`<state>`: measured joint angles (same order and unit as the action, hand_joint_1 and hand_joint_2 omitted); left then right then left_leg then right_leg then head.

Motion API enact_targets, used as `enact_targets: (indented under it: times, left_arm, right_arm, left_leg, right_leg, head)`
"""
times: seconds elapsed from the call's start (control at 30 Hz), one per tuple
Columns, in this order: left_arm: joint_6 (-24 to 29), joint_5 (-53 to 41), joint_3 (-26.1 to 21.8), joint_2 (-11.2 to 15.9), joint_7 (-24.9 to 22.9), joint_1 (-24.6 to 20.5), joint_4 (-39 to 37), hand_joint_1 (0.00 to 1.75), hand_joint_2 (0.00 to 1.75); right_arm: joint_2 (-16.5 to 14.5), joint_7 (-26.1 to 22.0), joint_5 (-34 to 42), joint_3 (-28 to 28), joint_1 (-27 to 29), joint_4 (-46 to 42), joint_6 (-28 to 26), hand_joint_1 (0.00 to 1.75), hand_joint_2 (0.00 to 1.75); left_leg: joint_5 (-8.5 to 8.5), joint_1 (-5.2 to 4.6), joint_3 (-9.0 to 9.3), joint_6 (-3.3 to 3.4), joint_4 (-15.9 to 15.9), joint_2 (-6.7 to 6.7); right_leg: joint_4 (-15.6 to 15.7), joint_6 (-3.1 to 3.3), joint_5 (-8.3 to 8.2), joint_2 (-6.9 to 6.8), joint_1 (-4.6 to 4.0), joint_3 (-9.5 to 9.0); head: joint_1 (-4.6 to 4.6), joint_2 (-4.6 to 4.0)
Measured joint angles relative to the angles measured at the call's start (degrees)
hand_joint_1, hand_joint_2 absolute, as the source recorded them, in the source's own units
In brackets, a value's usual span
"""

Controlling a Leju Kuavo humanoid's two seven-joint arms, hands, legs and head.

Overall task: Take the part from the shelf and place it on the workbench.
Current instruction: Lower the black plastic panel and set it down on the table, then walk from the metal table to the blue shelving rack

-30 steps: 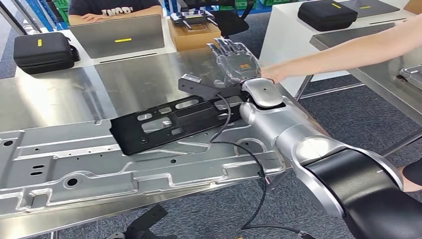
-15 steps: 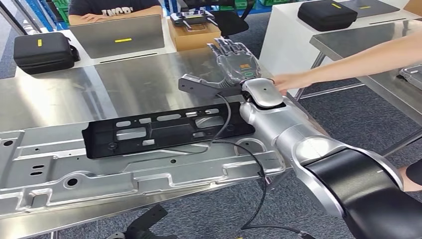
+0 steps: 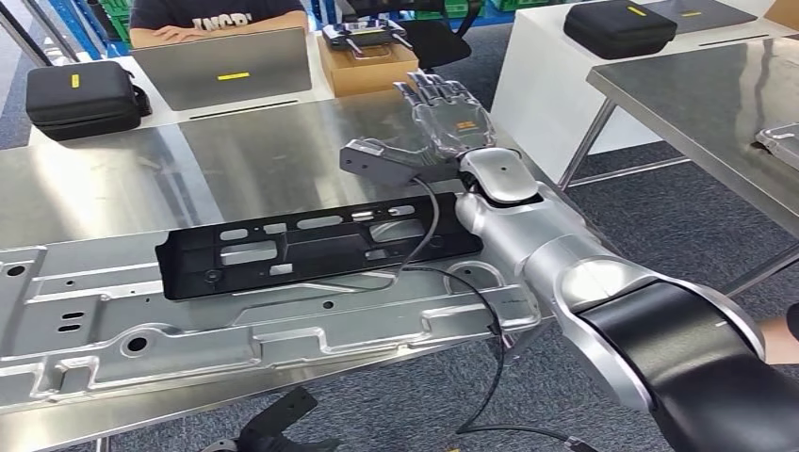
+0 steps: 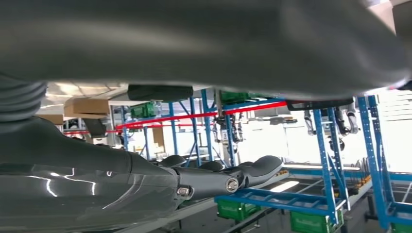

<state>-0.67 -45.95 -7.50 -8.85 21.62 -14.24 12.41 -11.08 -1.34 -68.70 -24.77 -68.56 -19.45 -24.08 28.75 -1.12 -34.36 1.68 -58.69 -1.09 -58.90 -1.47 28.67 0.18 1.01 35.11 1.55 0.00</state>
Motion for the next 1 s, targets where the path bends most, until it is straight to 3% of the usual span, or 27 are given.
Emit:
enact_targets:
  times: [0.27,0.47,0.6,0.83,1.0]
  left_arm:
    - [-0.15,0.22,-0.18,0.0,-0.92,-0.03,0.0,0.0,0.0]
    - [-0.04,0.41,-0.46,-0.02,-0.99,0.01,0.0,0.0,0.0]
    - [0.32,1.28,-1.03,-0.02,-0.94,0.32,0.0,0.0,0.0]
    - [0.99,2.85,-2.47,-0.02,0.14,1.28,0.0,0.0,0.0]
    - [1.15,3.26,-3.13,-0.04,0.27,1.52,0.0,0.0,0.0]
  right_arm:
    - [-0.32,-2.7,1.63,0.05,0.0,-0.82,-1.66,0.0,0.0]
    - [-2.04,-5.48,3.24,0.19,-0.11,-3.27,-2.74,0.0,0.0]
    - [-4.27,-9.94,5.59,-0.68,0.29,-8.58,-2.17,0.0,0.0]
    - [-6.67,-5.31,12.27,-14.18,2.65,-32.62,5.84,0.0,0.0]
    - [-6.74,-4.59,13.72,-21.45,4.26,-41.5,6.47,0.0,0.0]
  left_leg:
    - [0.0,0.0,0.02,0.0,0.0,0.0]
    - [0.0,0.02,0.05,0.0,0.01,0.01]
    - [0.0,0.04,0.06,-0.01,0.02,0.21]
    - [0.06,0.09,0.04,-0.03,-0.01,0.32]
    - [-0.33,0.04,0.17,0.79,0.15,0.39]
  right_leg:
    - [0.0,0.0,0.0,0.0,0.0,-0.04]
    - [0.0,0.01,0.0,0.0,0.0,-0.07]
    - [-0.02,0.04,-0.02,0.2,0.0,-0.04]
    - [0.04,0.04,-0.02,0.27,-0.01,0.02]
    - [0.24,-0.63,-0.28,0.16,0.15,-0.17]
  head:
    - [0.0,0.01]
    - [0.0,0.0]
    - [0.0,0.01]
    - [0.0,0.01]
    - [0.03,0.01]
